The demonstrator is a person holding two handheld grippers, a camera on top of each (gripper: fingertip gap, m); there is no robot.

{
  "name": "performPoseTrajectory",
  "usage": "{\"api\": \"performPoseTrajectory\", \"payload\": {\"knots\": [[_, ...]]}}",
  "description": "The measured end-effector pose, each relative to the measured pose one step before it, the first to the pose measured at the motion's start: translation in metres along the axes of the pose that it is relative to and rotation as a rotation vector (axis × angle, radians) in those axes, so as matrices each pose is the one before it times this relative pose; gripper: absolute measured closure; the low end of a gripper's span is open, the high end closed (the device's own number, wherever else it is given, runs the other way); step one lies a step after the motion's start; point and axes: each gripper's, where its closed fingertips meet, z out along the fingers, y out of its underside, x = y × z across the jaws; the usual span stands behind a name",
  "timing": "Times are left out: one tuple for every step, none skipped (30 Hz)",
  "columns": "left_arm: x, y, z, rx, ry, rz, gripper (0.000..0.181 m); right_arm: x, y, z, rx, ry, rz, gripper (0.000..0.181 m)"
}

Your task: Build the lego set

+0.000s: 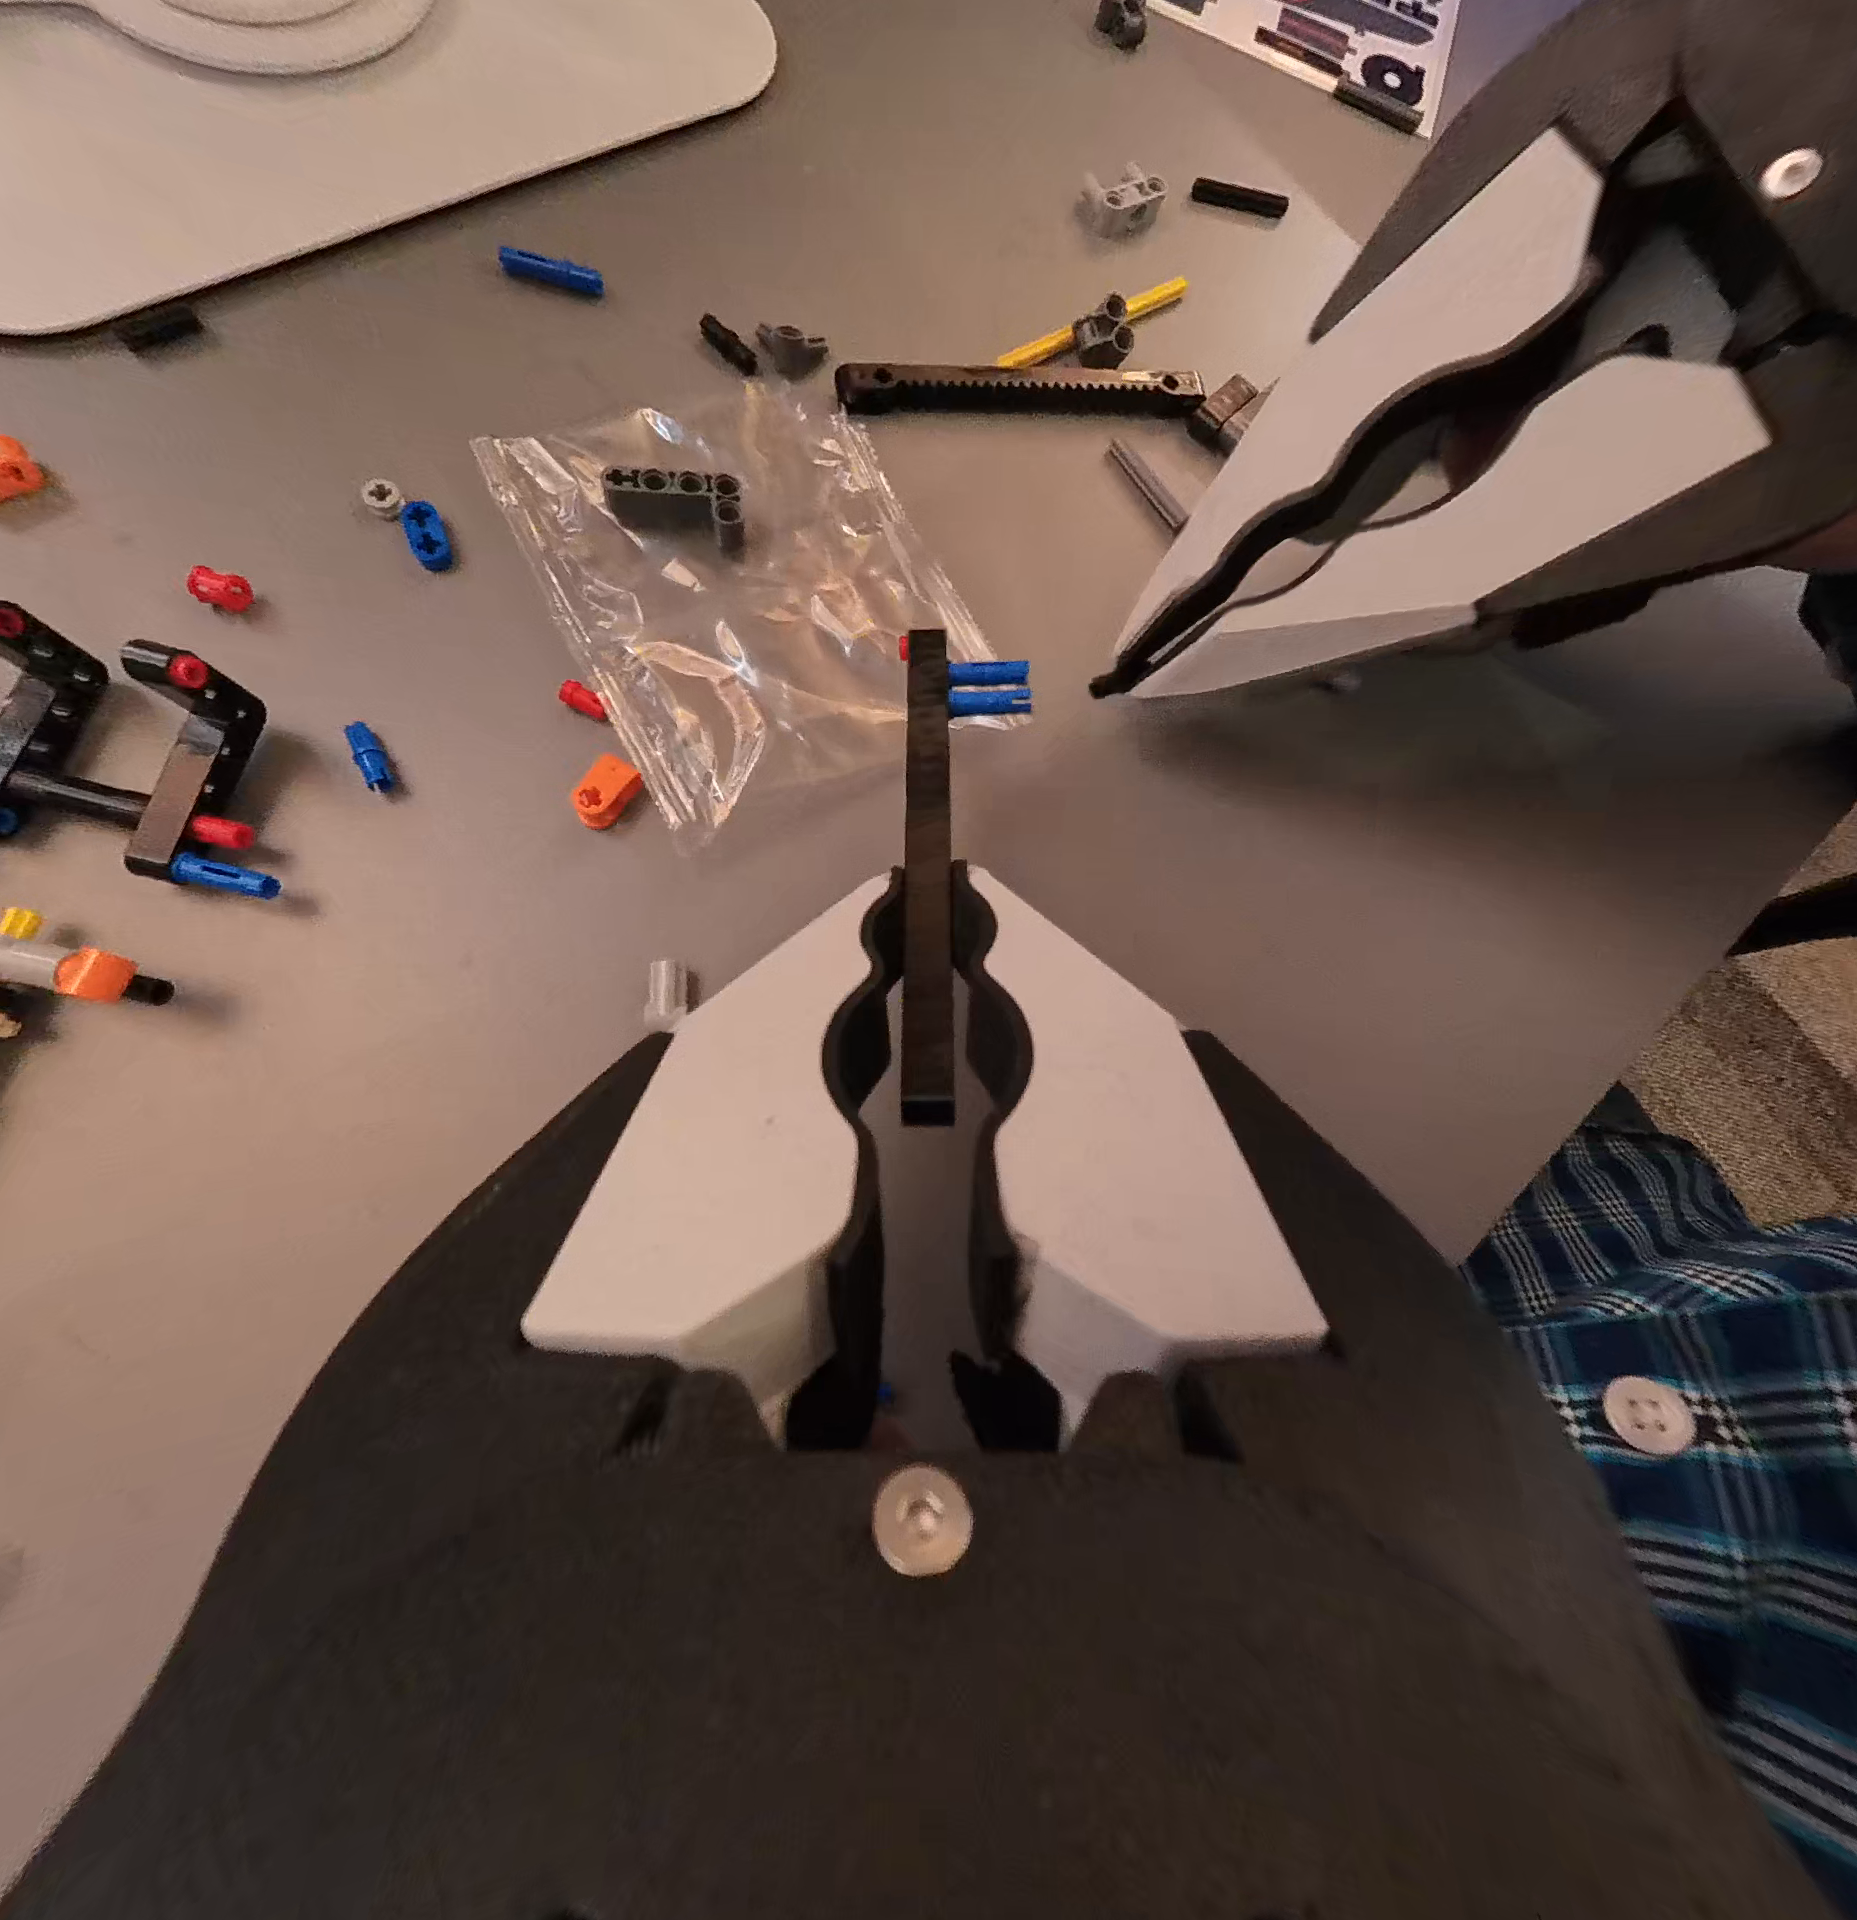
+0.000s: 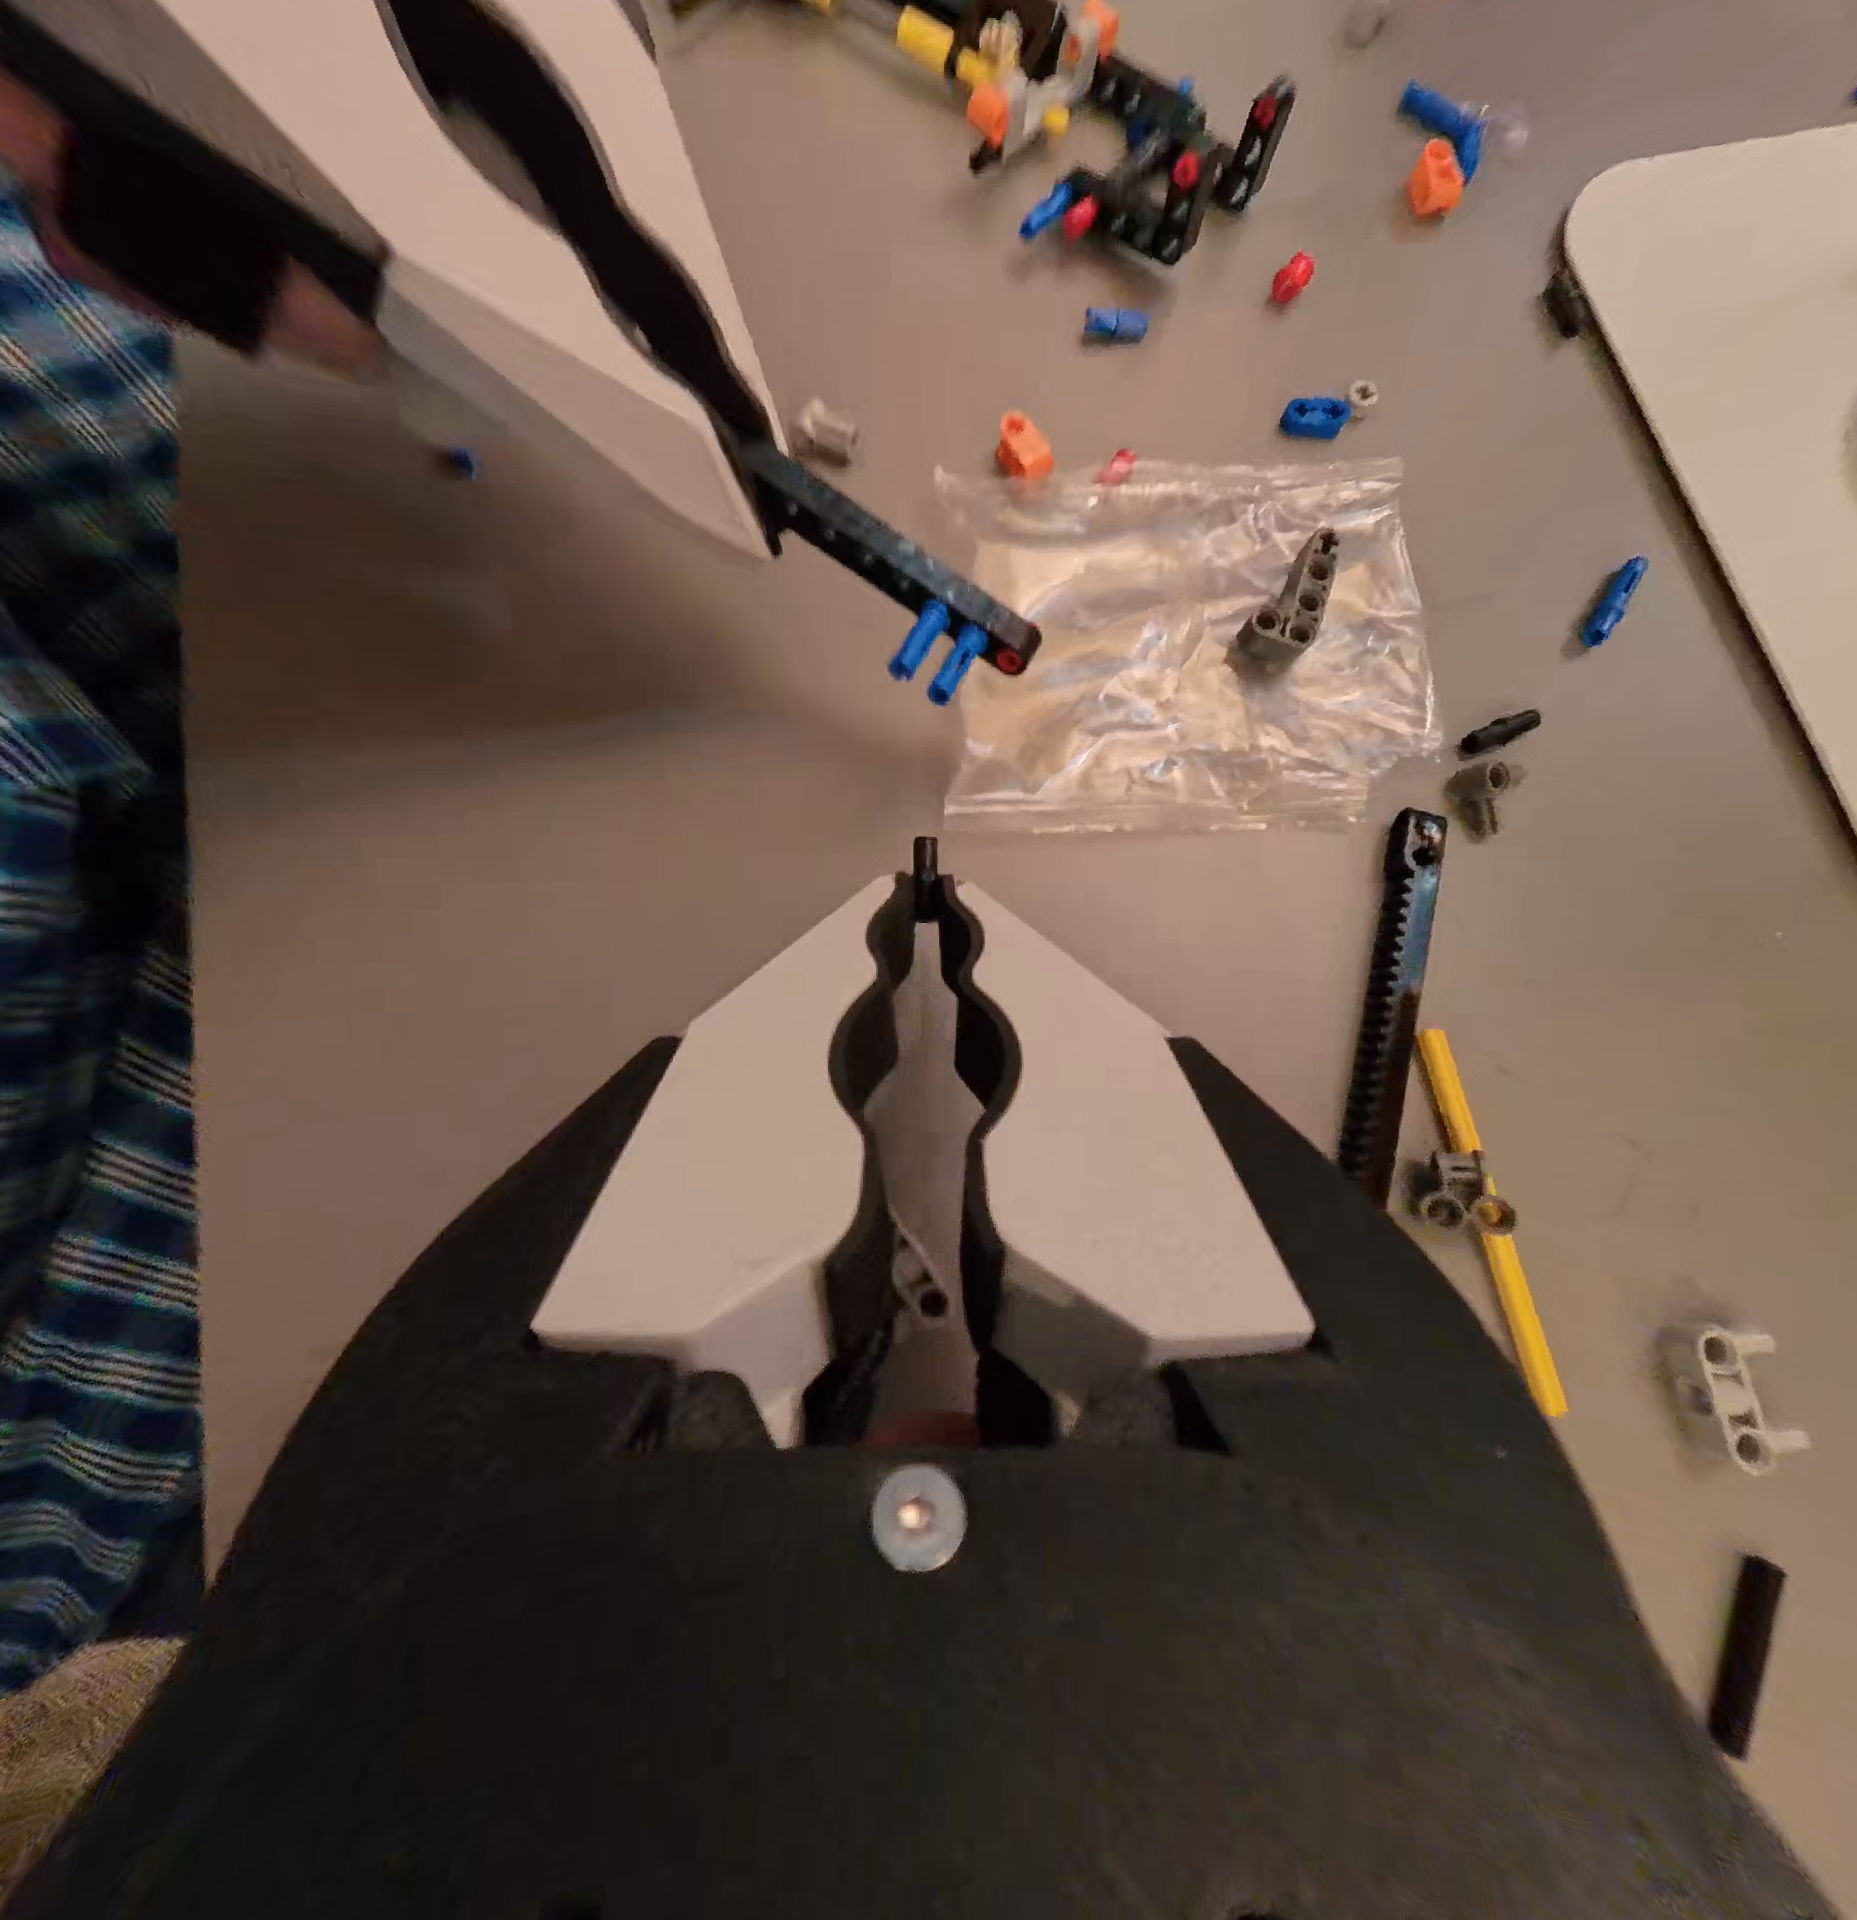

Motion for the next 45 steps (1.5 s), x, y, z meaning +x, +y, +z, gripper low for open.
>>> {"api": "performPoseTrajectory", "payload": {"knots": [[0.00024, -0.00033, 0.00051, 0.0014, 0.0033, -0.0067, 0.176, -0.00176, -0.00440, -0.00041, 0.0176, -0.0060, 0.0159, 0.180], [0.00019, -0.00076, 0.00046, 0.0046, 0.0054, -0.0136, 0.176, -0.00178, -0.00401, 0.00009, 0.0141, -0.0025, 0.0111, 0.180], [-0.00014, -0.00082, 0.00064, 0.0055, 0.0027, -0.0113, 0.176, -0.00210, -0.00450, 0.00048, 0.0163, -0.0041, 0.0099, 0.180], [-0.00048, -0.00056, 0.00055, 0.0035, -0.0007, -0.0048, 0.176, -0.00257, -0.00462, 0.00087, 0.0172, -0.0067, 0.0120, 0.180], [-0.00036, -0.00074, 0.00049, 0.0033, -0.0024, -0.0016, 0.176, -0.00174, -0.00402, 0.00102, 0.0139, -0.0014, 0.0088, 0.180], [-0.00005, -0.00085, 0.00035, 0.0038, -0.0015, -0.0010, 0.176, -0.00059, -0.00314, 0.00103, 0.0102, 0.0054, 0.0032, 0.180], [-0.00006, -0.00093, 0.00022, 0.0031, -0.0020, 0.0001, 0.176, -0.00004, -0.00294, 0.00092, 0.0099, 0.0061, 0.0059, 0.180], [-0.00029, -0.00068, 0.00031, 0.0011, -0.0033, 0.0019, 0.176, -0.00042, -0.00274, 0.00105, 0.0106, 0.0009, 0.0071, 0.180], [-0.00021, -0.00046, 0.00023, 0.0006, -0.0031, 0.0006, 0.176, -0.00028, -0.00202, 0.00116, 0.0075, 0.0007, 0.0033, 0.180], [-0.00014, -0.00094, 0.00012, 0.0040, -0.0023, -0.0011, 0.176, -0.00032, -0.00150, 0.00133, 0.0039, 0.0037, -0.0027, 0.180], [-0.00005, -0.00053, 0.00031, 0.0010, -0.0024, 0.0008, 0.176, 0.00066, -0.00104, 0.00132, 0.0011, 0.0091, 0.0013, 0.180], [0.00021, -0.00049, 0.00040, 0.0009, -0.0025, 0.0030, 0.176, -0.00043, -0.00135, 0.00142, 0.0039, 0.0020, 0.0013, 0.180], [0.00007, -0.00070, 0.00034, 0.0024, -0.0039, 0.0021, 0.176, -0.00082, -0.00128, 0.00132, 0.0042, 0.0002, -0.0005, 0.180], [0.00038, -0.00057, 0.00046, 0.0017, -0.0023, 0.0031, 0.176, 0.00075, -0.00045, 0.00121, 0.0012, 0.0095, -0.0007, 0.180], [0.00038, -0.00022, 0.00058, -0.0006, -0.0017, 0.0051, 0.176, 0.00027, -0.00022, 0.00088, 0.0000, 0.0065, -0.0022, 0.180], [0.00024, 0.00001, 0.00054, -0.0013, -0.0024, 0.0063, 0.176, -0.00050, 0.00018, 0.00087, -0.0016, 0.0008, -0.0040, 0.180], [-0.00005, 0.00021, 0.00052, -0.0011, -0.0032, 0.0049, 0.176, 0.00066, 0.00079, 0.00055, -0.0046, 0.0087, -0.0041, 0.180], [0.00014, 0.00074, 0.00062, -0.0036, 0.0000, 0.0018, 0.176, 0.00092, 0.00165, 0.00039, -0.0091, 0.0098, -0.0056, 0.180], [0.00049, 0.00114, 0.00048, -0.0054, 0.0045, -0.0021, 0.176, -0.00004, 0.00141, 0.00020, -0.0077, 0.0025, -0.0073, 0.180], [0.00010, 0.00088, 0.00031, -0.0024, 0.0026, -0.0031, 0.176, -0.00044, 0.00042, -0.00039, -0.0013, -0.0001, -0.0043, 0.180], [0.00008, 0.00148, 0.00036, -0.0065, 0.0016, -0.0009, 0.176, -0.00023, 0.00027, -0.00074, -0.0009, 0.0010, -0.0015, 0.180], [0.00072, 0.00256, 0.00064, -0.0125, 0.0051, 0.0002, 0.176, -0.00007, 0.00067, -0.00101, -0.0031, 0.0023, -0.0035, 0.180], [0.00145, 0.00242, 0.00091, -0.0120, 0.0089, -0.0013, 0.176, 0.00011, 0.00080, -0.00105, -0.0029, 0.0043, -0.0047, 0.180], [0.00196, 0.00266, 0.00105, -0.0114, 0.0116, -0.0027, 0.176, 0.00028, 0.00116, -0.00097, -0.0019, 0.0035, -0.0018, 0.180], [0.00145, 0.00201, 0.00082, -0.0061, 0.0063, -0.0034, 0.176, -0.00022, 0.00094, -0.00086, 0.0012, -0.0008, 0.0019, 0.180], [0.00161, 0.00176, 0.00075, -0.0040, 0.0050, -0.0023, 0.176, -0.00069, 0.00078, -0.00104, 0.0032, -0.0037, 0.0025, 0.180], [0.00143, 0.00210, 0.00092, -0.0079, 0.0034, 0.0007, 0.176, -0.00027, 0.00108, -0.00111, 0.0018, 0.0000, 0.0013, 0.180], [0.00091, 0.00121, 0.00072, -0.0017, -0.0014, 0.0009, 0.176, 0.00030, 0.00151, -0.00115, 0.0001, 0.0027, 0.0015, 0.180], [0.00110, 0.00116, 0.00063, -0.0026, 0.0006, -0.0001, 0.176, 0.00007, 0.00127, -0.00134, 0.0016, 0.0017, 0.0022, 0.180], [0.00108, 0.00143, 0.00083, -0.0066, 0.0006, 0.0030, 0.176, 0.00014, 0.00125, -0.00120, 0.0020, 0.0007, 0.0035, 0.180], [0.00058, 0.00145, 0.00109, -0.0058, -0.0023, 0.0067, 0.176, 0.00016, 0.00140, -0.00093, 0.0006, 0.0007, 0.0036, 0.180], [-0.00010, 0.00158, 0.00127, -0.0055, -0.0053, 0.0067, 0.176, 0.00058, 0.00148, -0.00092, -0.0004, 0.0033, 0.0024, 0.180], [-0.00042, 0.00186, 0.00156, -0.0073, -0.0059, 0.0048, 0.175, 0.00046, 0.00109, -0.00091, 0.0012, 0.0037, 0.0005, 0.179], [-0.00051, 0.00135, 0.00140, -0.0038, -0.0062, 0.0059, 0.175, 0.00008, 0.00082, -0.00094, 0.0017, 0.0015, 0.0000, 0.179], [-0.00066, 0.00099, 0.00127, -0.0025, -0.0076, 0.0081, 0.175, -0.00034, 0.00099, -0.00079, -0.0001, -0.0005, -0.0004, 0.179], [-0.00079, -0.00057, 0.00027, 0.0037, -0.0097, 0.0076, 0.176, -0.00010, 0.00140, -0.00051, -0.0030, 0.0020, -0.0004, 0.179], [-0.00049, -0.00015, 0.00023, -0.0027, -0.0087, 0.0130, 0.176, -0.00013, 0.00128, -0.00042, -0.0023, 0.0025, -0.0020, 0.179], [-0.00022, -0.00002, 0.00007, -0.0044, -0.0085, 0.0128, 0.175, -0.00051, 0.00151, -0.00024, -0.0021, 0.0006, -0.0017, 0.179], [0.00036, 0.00000, -0.00003, -0.0020, -0.0045, 0.0082, 0.175, -0.00058, 0.00152, -0.00006, -0.0025, 0.0007, -0.0013, 0.180], [0.00069, 0.00014, 0.00004, 0.0009, -0.0025, 0.0049, 0.175, -0.00043, 0.00166, 0.00003, -0.0035, 0.0016, -0.0006, 0.180], [0.00075, 0.00013, -0.00018, 0.0015, -0.0004, 0.0040, 0.173, -0.00062, 0.00143, -0.00001, -0.0019, 0.0006, -0.0009, 0.180], [0.00009, 0.00026, -0.00030, 0.0005, -0.0030, 0.0032, 0.172, -0.00060, 0.00099, -0.00005, -0.0008, -0.0005, 0.0006, 0.180], [0.00031, 0.00037, -0.00026, -0.0016, -0.0011, 0.0064, 0.170, -0.00032, 0.00074, -0.00015, 0.0001, 0.0000, 0.0008, 0.180], [-0.00026, 0.00039, -0.00053, -0.0028, -0.0027, 0.0065, 0.169, 0.00006, 0.00070, -0.00036, -0.0004, 0.0017, 0.0005, 0.180], [-0.00002, 0.00041, -0.00051, -0.0017, -0.0002, 0.0044, 0.167, 0.00021, 0.00036, -0.00042, -0.0003, 0.0016, 0.0005, 0.180]]}}
